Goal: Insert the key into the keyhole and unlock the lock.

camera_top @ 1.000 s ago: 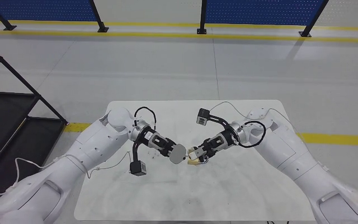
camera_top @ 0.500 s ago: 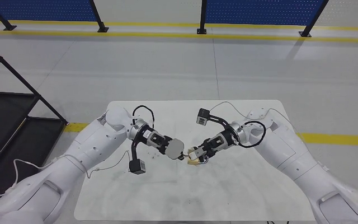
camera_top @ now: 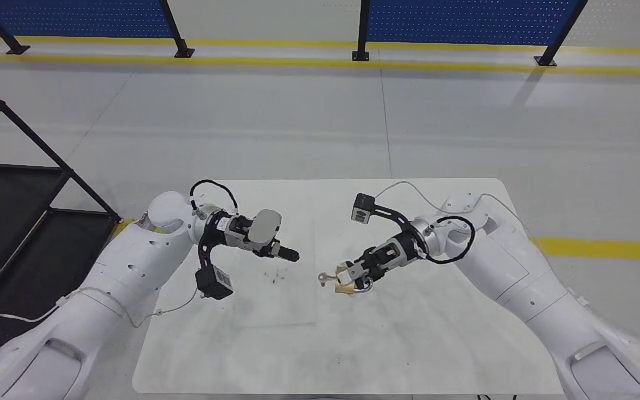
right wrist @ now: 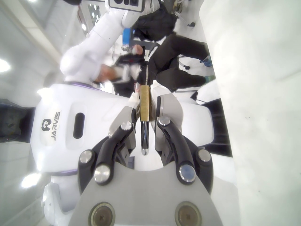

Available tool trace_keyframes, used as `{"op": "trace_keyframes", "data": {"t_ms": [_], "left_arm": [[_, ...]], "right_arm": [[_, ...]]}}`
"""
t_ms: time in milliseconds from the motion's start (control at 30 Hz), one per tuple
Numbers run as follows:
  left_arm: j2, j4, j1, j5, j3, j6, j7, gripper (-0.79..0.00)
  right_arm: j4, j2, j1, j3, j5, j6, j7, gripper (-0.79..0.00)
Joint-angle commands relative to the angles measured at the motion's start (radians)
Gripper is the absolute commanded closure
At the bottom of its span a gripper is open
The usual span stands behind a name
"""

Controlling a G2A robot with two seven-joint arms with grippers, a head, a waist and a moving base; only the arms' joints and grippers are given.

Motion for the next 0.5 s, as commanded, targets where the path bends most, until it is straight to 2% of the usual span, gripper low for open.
{"op": "trace_keyframes", "data": {"t_ms": [0,67,200,333,467], "left_arm": [[0.003,0.009,0.001,-0.053,0.0,-0.037,0.0,-0.785],[0.006,0.028,-0.008,-0.038,0.002,-0.033,0.0,-0.785],[0.003,0.046,-0.014,-0.061,0.017,-0.059,0.0,-0.785],[-0.005,0.076,-0.018,-0.126,0.027,-0.112,0.0,-0.785],[-0.005,0.076,-0.018,-0.126,0.027,-0.112,0.0,-0.785]], "right_arm": [[-0.022,0.007,-0.004,0.015,-0.083,-0.004,-0.075,0.0],[-0.048,0.016,-0.011,0.033,-0.162,-0.01,-0.137,0.0],[-0.108,0.032,-0.047,0.071,-0.226,-0.016,-0.213,0.0],[-0.15,0.044,-0.084,0.105,-0.266,-0.027,-0.262,0.0],[-0.173,0.05,-0.113,0.127,-0.265,-0.025,-0.279,0.0]]}}
